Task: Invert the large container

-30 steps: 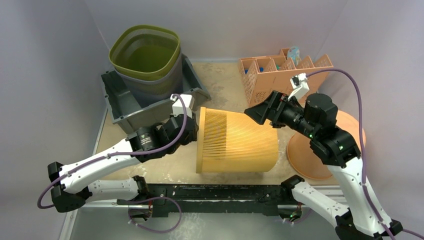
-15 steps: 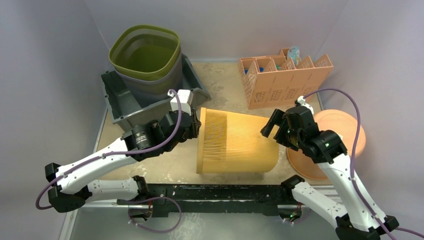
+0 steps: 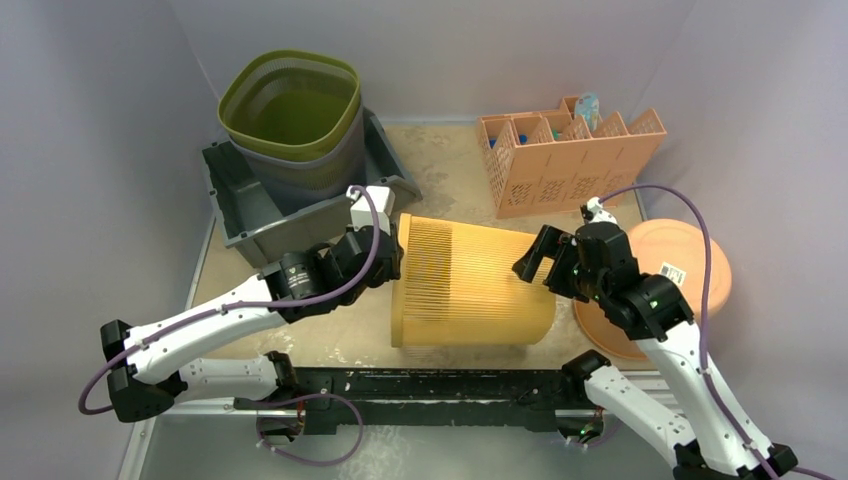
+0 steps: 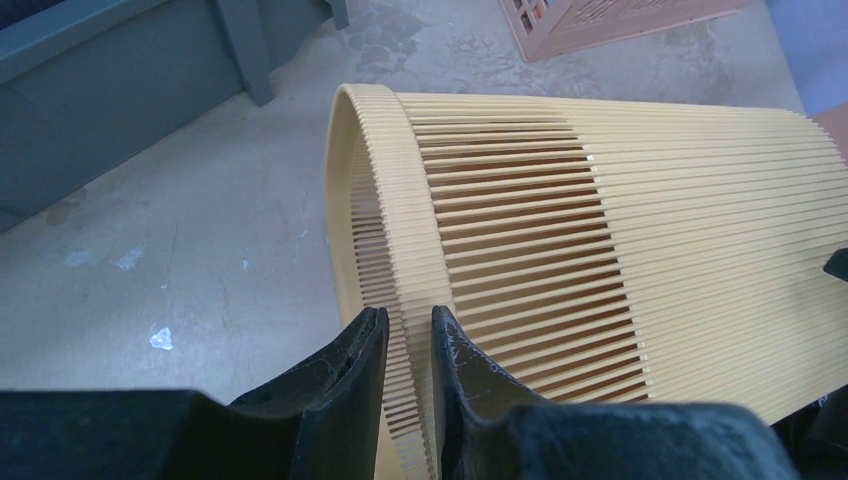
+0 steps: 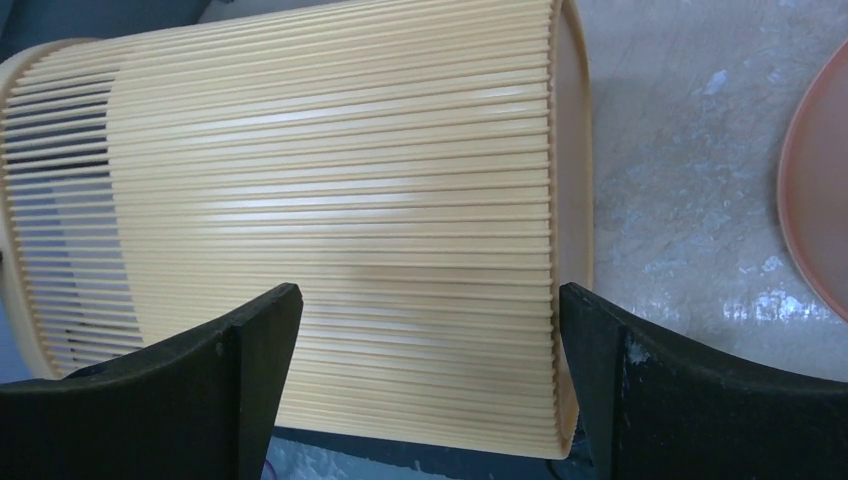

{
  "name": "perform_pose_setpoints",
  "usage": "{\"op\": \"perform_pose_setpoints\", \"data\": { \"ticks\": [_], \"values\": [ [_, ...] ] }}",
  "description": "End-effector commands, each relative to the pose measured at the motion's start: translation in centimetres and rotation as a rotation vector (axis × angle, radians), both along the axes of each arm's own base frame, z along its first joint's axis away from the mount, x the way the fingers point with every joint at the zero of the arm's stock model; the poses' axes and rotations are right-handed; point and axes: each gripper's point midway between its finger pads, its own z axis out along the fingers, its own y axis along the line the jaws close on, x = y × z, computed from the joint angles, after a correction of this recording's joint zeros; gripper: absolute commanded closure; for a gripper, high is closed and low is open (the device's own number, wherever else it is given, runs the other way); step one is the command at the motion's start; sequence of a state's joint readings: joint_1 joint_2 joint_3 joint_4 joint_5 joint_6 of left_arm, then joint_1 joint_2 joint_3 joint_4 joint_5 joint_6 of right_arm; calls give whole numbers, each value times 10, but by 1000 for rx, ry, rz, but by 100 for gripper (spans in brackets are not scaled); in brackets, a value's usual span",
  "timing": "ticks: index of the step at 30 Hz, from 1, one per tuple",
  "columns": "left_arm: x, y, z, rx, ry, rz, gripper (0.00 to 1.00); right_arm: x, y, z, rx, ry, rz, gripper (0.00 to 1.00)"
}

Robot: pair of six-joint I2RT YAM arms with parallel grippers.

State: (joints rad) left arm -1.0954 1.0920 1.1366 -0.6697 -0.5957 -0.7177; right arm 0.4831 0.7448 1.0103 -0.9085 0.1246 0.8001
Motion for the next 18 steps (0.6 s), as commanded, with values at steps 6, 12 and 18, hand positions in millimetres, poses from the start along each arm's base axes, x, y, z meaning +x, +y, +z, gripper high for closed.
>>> {"op": "perform_pose_setpoints", "data": {
  "ticks": [6,12,18],
  "values": [
    [3,6,-41,79,46,3,78,6,45,74,271,-298,188,0],
    [12,8,-54,25,71,0,78,-1,56,105,359,-360,250,0],
    [24,-1,-57,-39,57,-23,78,2,65,128,368,-373,298,0]
  ]
}}
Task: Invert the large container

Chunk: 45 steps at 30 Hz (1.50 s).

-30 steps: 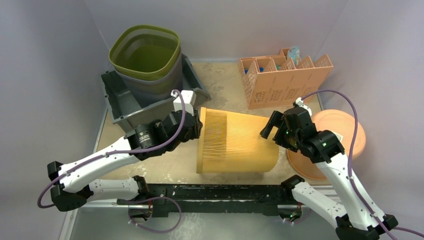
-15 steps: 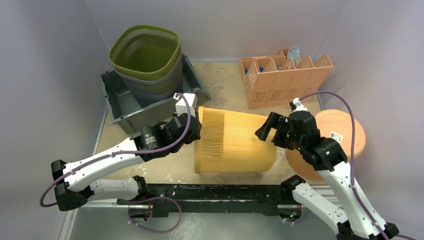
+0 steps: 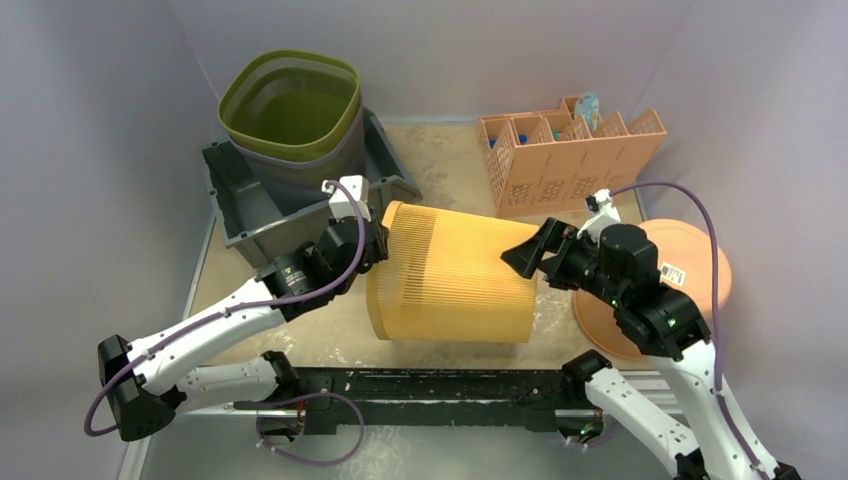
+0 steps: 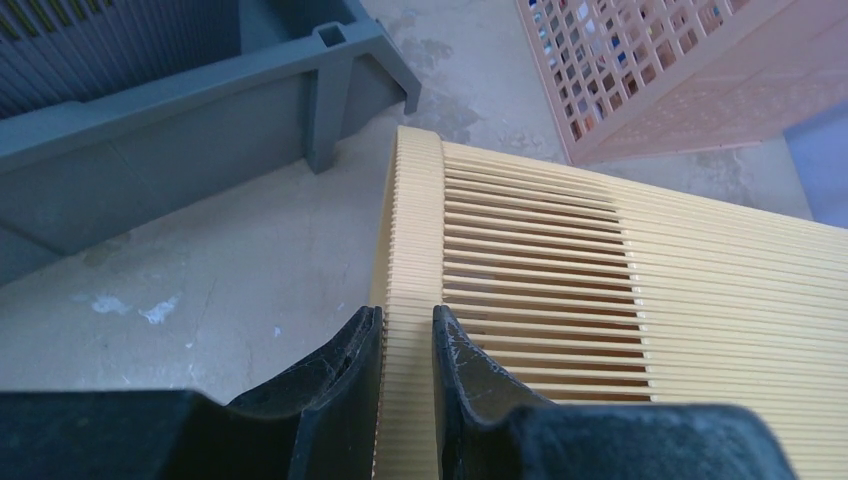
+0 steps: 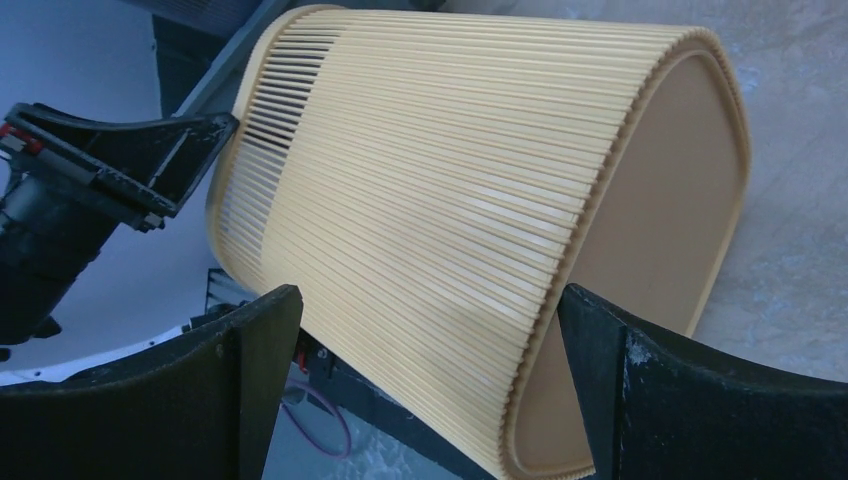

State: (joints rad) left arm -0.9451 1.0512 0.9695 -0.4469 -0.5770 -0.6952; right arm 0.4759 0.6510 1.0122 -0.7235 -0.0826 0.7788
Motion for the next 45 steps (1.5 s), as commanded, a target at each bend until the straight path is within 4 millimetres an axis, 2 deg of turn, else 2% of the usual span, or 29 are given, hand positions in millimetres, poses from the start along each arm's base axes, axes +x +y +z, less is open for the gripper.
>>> {"op": "perform_pose_setpoints", "data": {
  "ticks": [1,7,12,15,22,27,31,36,39,42,45],
  "values": [
    [-14,-26,-37,27,101,-156,79,5,30,77,151,-178,126,0],
    [-6,-35,-29,10,68,-158,79,17,34,106,138,-232,139,0],
    [4,-49,-28,-19,48,-162,79,33,44,116,116,-244,161,0],
    [7,-67,-28,-49,42,-207,79,41,49,122,118,-259,167,0],
    [16,-93,-34,-92,48,-243,79,66,55,117,105,-275,139,0],
    [15,-103,-38,-111,68,-270,78,71,64,112,166,-275,145,0],
    [9,-111,-42,-164,94,-294,78,73,64,103,175,-259,129,0],
    [-3,-119,-42,-208,139,-326,78,74,55,101,154,-253,80,0],
    [-12,-124,-36,-224,151,-344,78,76,42,105,89,-258,31,0],
    [-24,-136,-34,-252,168,-371,78,79,14,110,-16,-253,-87,0],
    [-31,-162,-30,-318,178,-407,78,74,-23,120,-111,-277,-223,0]
  ]
}}
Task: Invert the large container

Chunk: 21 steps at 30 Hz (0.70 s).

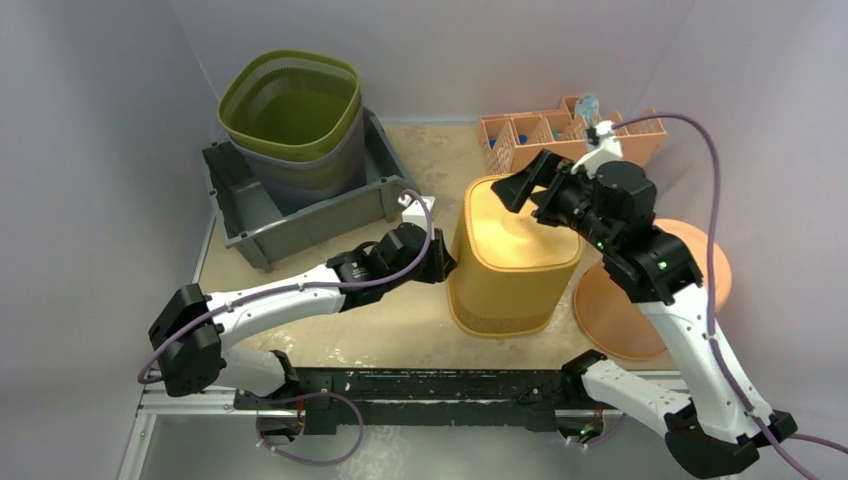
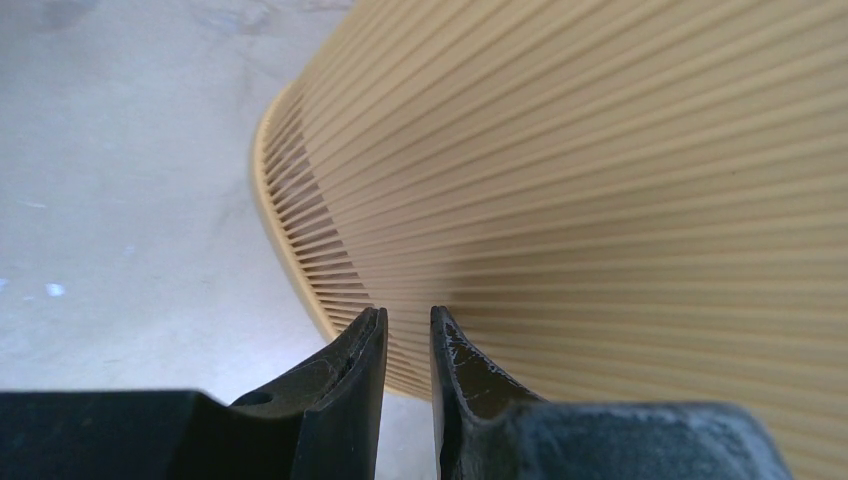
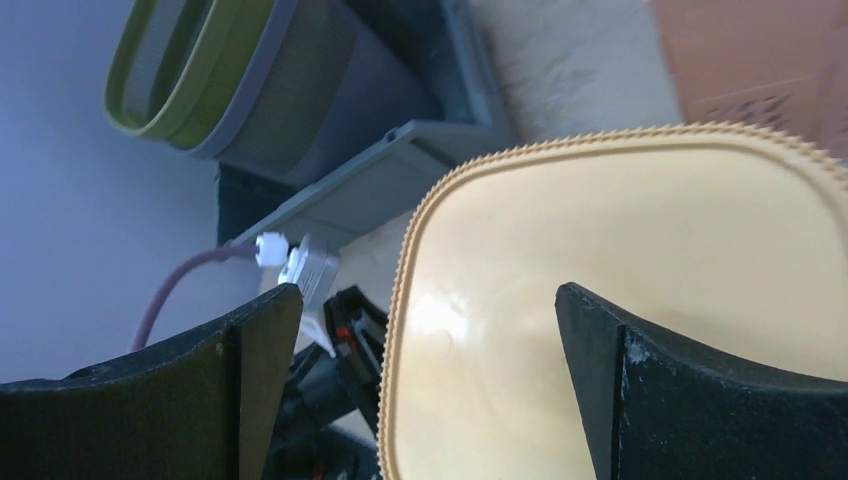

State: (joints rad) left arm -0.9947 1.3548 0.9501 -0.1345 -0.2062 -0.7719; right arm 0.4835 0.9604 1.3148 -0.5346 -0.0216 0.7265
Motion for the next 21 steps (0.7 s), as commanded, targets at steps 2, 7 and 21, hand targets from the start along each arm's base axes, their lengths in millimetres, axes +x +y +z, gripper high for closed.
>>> {"op": "perform_pose_setpoints", "data": {
  "ticks": [2,7,21],
  "values": [
    [-12,-56,33,-192,13,-61,78,-9,-74,36,-162,-90,-285,0],
    [8,-81,38,-188,-16,-41,77,-25,-111,31,-270,-30,-419,0],
    [-33,-32,34,-45,22,-141,76,-47,-129,-26,-352,128,-461,0]
  ]
}}
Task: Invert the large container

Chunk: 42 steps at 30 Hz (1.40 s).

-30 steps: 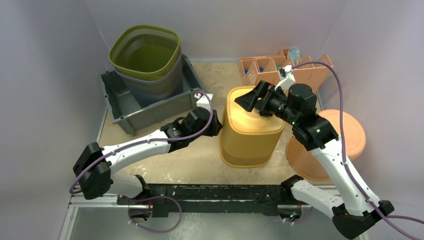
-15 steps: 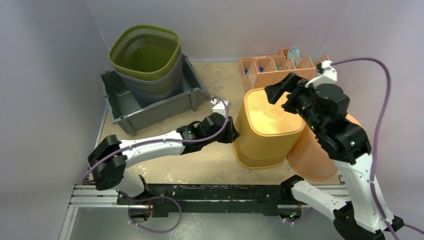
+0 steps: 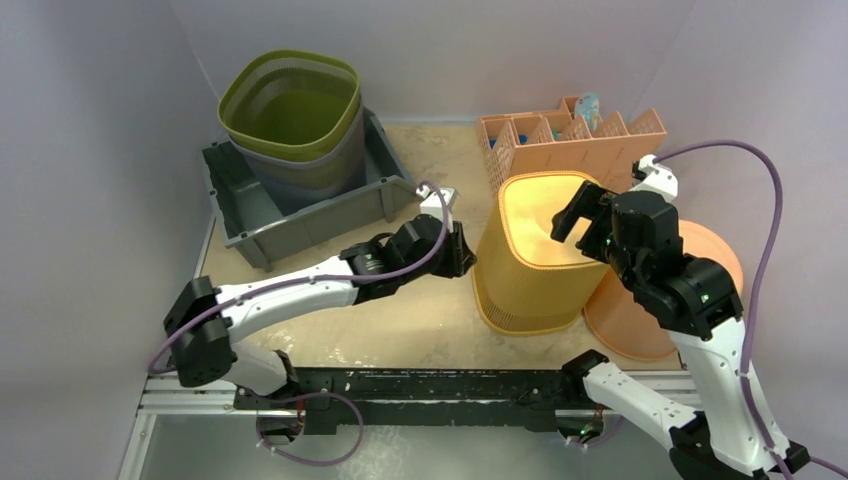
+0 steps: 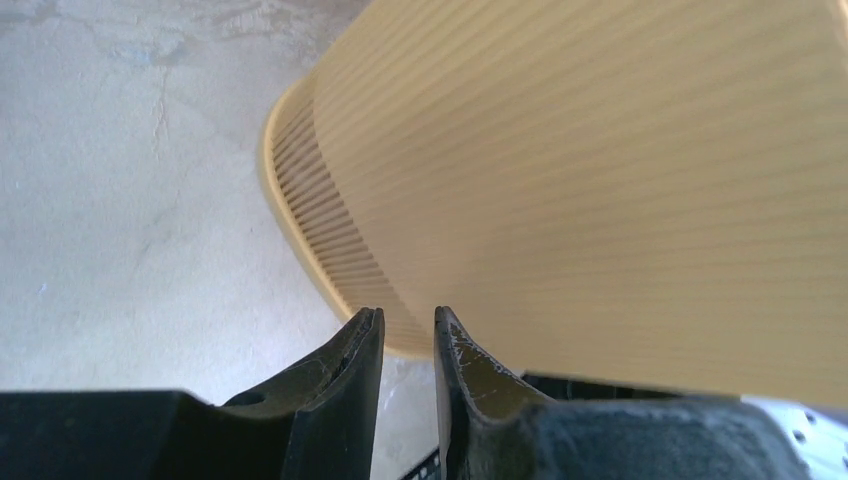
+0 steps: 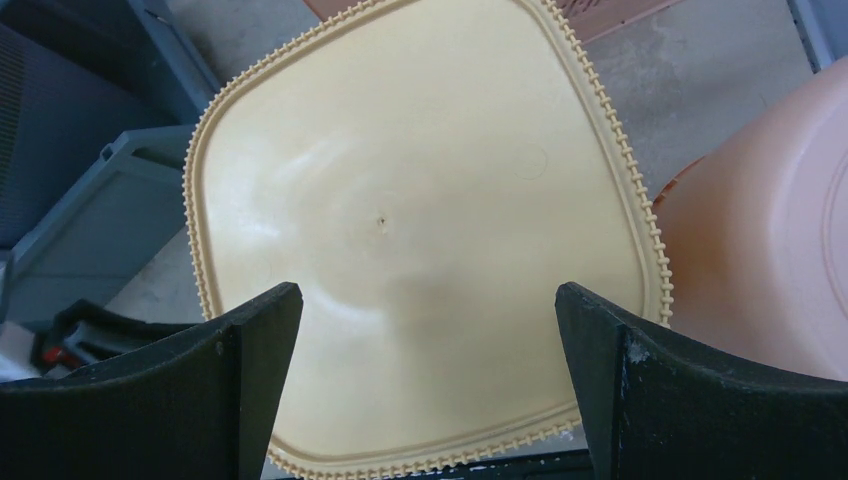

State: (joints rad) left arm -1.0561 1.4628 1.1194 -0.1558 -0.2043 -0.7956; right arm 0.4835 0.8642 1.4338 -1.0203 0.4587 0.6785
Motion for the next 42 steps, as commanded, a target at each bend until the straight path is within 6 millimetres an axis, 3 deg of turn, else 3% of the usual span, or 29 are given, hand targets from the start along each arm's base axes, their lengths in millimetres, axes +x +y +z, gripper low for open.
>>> {"op": "perform_pose_setpoints", "data": {
  "ticks": [1,6,10,15,20,26,34,42],
  "values": [
    [-41,15,4,-6,42,-119,76,0,-8,5,-6,-13,-49,0],
    [-106,3,0,-39,105,-294,75,0,-19,21,-27,-57,-94,0],
    [-128,-22,4,-80,110,-377,74,3,-23,26,-38,-72,-115,0],
    [-106,-51,40,-274,35,-304,73,2,-20,31,-19,-81,-101,0],
    [-60,-64,44,-288,-8,-228,74,-6,-23,36,0,-88,-104,0],
    [-7,-59,48,-320,-58,-107,73,-14,-27,32,19,-85,-117,0],
    [22,-83,52,-317,-82,-94,73,-13,-22,27,31,-66,-105,0],
    [53,-88,50,-329,-97,-4,73,-14,-20,15,31,-35,-100,0]
  ]
}}
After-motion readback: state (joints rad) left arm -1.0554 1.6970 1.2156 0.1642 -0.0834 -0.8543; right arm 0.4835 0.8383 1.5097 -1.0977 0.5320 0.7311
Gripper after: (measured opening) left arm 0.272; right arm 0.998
